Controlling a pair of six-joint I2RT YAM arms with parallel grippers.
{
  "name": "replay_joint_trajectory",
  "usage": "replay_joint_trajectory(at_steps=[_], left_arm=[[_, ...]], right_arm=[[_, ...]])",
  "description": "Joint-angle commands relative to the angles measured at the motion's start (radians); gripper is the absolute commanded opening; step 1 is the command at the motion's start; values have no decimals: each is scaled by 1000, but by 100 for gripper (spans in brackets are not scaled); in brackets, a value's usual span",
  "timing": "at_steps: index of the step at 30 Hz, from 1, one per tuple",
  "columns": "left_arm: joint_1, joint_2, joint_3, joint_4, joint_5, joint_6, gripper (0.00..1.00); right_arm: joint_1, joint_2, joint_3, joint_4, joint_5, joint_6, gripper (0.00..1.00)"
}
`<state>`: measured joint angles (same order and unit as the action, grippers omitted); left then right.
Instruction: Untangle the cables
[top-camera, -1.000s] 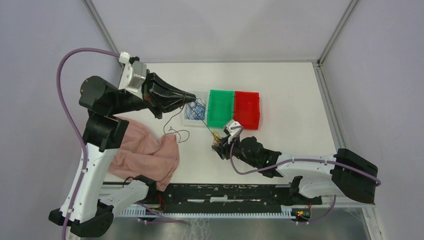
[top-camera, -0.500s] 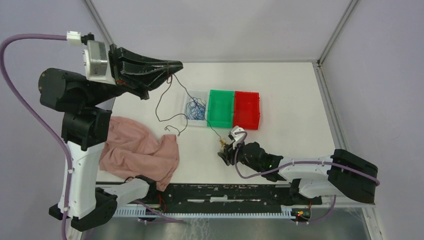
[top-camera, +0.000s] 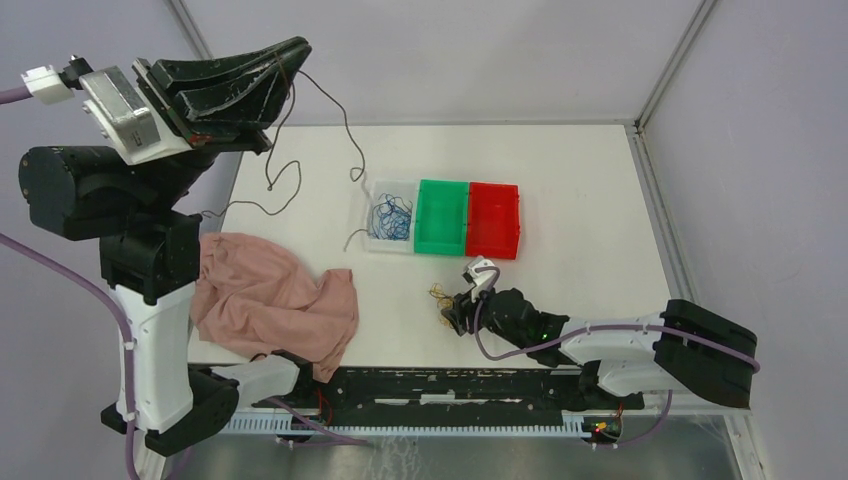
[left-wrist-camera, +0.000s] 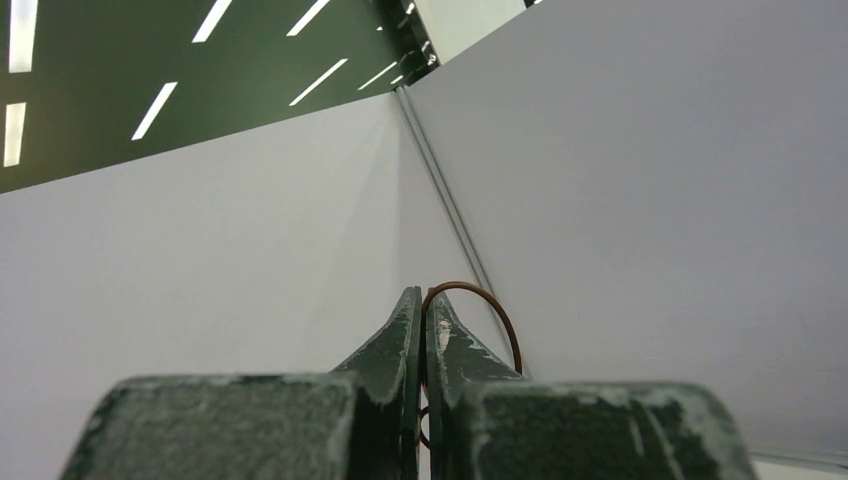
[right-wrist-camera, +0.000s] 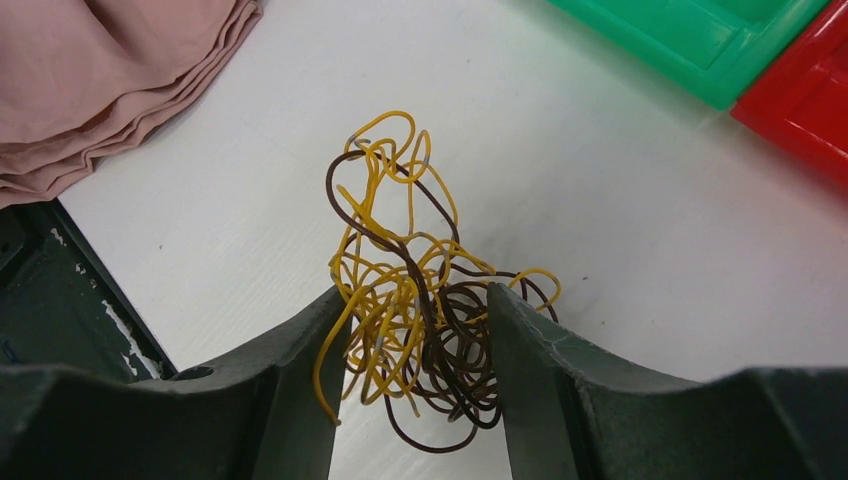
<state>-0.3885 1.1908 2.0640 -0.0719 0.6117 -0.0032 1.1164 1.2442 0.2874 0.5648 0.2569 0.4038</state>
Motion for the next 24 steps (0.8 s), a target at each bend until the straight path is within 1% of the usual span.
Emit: replay_joint_trajectory(at_steps=[1,6,12,18,21,24], left_arm=[[-5,-6,-39,-3,58,72,3],[-5,-52,-220,-33,116,113,3],[-6,-72,-407,-76,159,150,3],[-11,-55,-563,-89,130,190,3],[-15,-30,-593,-71,116,179,3],[-19,-3,-603,-51,113,158,3]], right_arm=[[-4,-48,11,33,22,15,61],[-4,-132,51,-44,37,10,73],[-4,-311,109,-199,78,-24,84],[-3,-433,179,-328,114,-65,87],[-4,-456,211,-373,131,-74,87],[-3,-458,236,-383,153,-80,87]])
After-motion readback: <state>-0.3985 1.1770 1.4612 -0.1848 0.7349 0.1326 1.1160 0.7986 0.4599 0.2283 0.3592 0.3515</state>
